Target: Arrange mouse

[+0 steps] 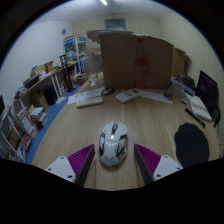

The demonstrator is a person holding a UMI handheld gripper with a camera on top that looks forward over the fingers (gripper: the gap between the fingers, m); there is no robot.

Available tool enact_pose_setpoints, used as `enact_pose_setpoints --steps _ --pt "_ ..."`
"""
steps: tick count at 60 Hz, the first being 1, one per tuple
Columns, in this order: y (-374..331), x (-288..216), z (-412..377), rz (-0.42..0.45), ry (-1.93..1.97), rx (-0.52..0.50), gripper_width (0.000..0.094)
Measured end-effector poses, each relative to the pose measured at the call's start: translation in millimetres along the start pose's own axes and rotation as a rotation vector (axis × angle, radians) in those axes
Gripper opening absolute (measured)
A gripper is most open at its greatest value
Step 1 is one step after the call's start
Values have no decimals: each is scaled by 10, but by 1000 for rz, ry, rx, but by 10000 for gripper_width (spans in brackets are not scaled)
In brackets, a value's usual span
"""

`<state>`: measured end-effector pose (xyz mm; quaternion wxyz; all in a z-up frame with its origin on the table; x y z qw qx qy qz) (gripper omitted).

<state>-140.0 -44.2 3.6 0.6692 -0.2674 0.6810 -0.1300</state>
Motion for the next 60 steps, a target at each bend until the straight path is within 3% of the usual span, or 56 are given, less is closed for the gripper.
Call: enact_pose_setpoints --steps 8,15,16,18,23,28,34,50,55,60 --pt "318 -37 -66 24 -72 -15 825" --pt "464 -153 -84 68 -65 -5 740" --pt "465 -154 -81 67 -64 -1 713" --pt "472 -152 -68 63 -57 13 561" --pt "477 -127 -68 51 -50 38 504" --pt "465 -114 -82 -16 -38 41 417" --pt "359 -155 -96 -51 -38 41 387" --pt "-1135 -1735 421 290 -60 145 386" --pt "-1397 -2025 965 332 -76 194 384" --pt "-1398 -1980 1587 330 -56 239 386"
Point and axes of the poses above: the point between the fingertips, and its own axes, seen from behind it with the camera up: z to the right, x down, y forward, the way the camera looks, the point moved 1 cm from there along -y, backward, against the way the camera looks, and after that the axes turned 7 degrees about z, right-handed, at the moved point
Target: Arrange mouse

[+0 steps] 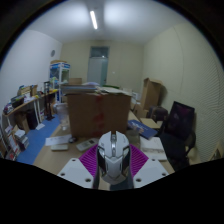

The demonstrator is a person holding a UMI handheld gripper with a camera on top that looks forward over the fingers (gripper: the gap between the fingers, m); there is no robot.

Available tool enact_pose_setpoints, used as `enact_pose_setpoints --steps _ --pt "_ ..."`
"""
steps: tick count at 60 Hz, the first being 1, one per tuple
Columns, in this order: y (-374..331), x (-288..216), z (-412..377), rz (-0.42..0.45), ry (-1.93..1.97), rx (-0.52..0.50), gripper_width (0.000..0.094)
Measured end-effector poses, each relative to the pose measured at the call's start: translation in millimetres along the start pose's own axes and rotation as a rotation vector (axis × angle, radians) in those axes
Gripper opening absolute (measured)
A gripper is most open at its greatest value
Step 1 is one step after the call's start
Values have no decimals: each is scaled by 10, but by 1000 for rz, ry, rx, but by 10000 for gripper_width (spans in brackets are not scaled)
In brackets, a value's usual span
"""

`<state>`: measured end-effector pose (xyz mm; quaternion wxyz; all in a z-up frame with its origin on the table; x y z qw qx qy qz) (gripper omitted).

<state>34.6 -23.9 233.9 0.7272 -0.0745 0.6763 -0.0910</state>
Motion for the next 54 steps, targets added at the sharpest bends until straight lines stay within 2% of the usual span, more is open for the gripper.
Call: enact_pose_setpoints --steps 7,11,18,25,27,32,40,44,47,50,54 --pt "262 616 599 -97 27 18 384" --pt "422 1142 791 -187 45 -6 386" --pt "618 1905 885 -309 41 -64 390" --pt "654 2423 866 -409 44 -104 413" --pt "698 2405 856 -363 46 -109 410" --pt "703 2434 873 -381 22 -125 413" --pt "704 2450 845 -431 47 -134 558" --pt "584 2434 817 -481 56 -140 730" --pt "465 2351 801 -489 55 -128 898" --pt "331 2229 788 -472 42 -108 841" --pt "79 2025 727 -446 35 -83 846"
Point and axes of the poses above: the point between the fingertips, and its own axes, seen from behind it with the camera up: z to the right, x down, y forward, the way the camera looks, the point moved 1 cm from there along -y, backward, against the way the camera looks, and after that the axes turned 7 degrees about z, right-handed, at the moved point
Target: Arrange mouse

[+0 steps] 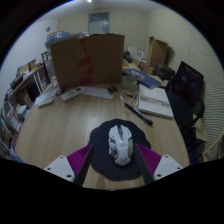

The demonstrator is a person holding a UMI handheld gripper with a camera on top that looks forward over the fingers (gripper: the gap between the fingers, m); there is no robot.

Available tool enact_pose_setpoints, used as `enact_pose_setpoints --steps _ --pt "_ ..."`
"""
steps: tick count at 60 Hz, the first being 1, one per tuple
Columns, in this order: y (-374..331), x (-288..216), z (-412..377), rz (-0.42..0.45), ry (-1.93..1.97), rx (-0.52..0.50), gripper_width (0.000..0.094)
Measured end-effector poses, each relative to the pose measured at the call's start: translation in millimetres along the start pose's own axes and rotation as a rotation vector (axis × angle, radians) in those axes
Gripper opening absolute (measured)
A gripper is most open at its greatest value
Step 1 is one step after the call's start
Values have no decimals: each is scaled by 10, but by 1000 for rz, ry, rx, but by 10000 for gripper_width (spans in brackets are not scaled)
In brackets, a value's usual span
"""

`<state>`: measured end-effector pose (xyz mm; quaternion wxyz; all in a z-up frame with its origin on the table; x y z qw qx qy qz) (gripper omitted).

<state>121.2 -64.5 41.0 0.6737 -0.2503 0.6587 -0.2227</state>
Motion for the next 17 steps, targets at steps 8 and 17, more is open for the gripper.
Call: enact_pose_setpoints --steps 8,17 --pt "-636 -3 -423 16 61 -11 839" --pt "-1167 18 -903 48 152 -26 839"
Point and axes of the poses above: the point between the fingertips, and its own axes, seen from behind it with the camera up: z to the right, x down, y forward, the way the camera looks, the point moved 1 cm from there along -y, backward, against the way the camera looks, and after that the axes turned 7 degrees about z, right-handed, at the moved point
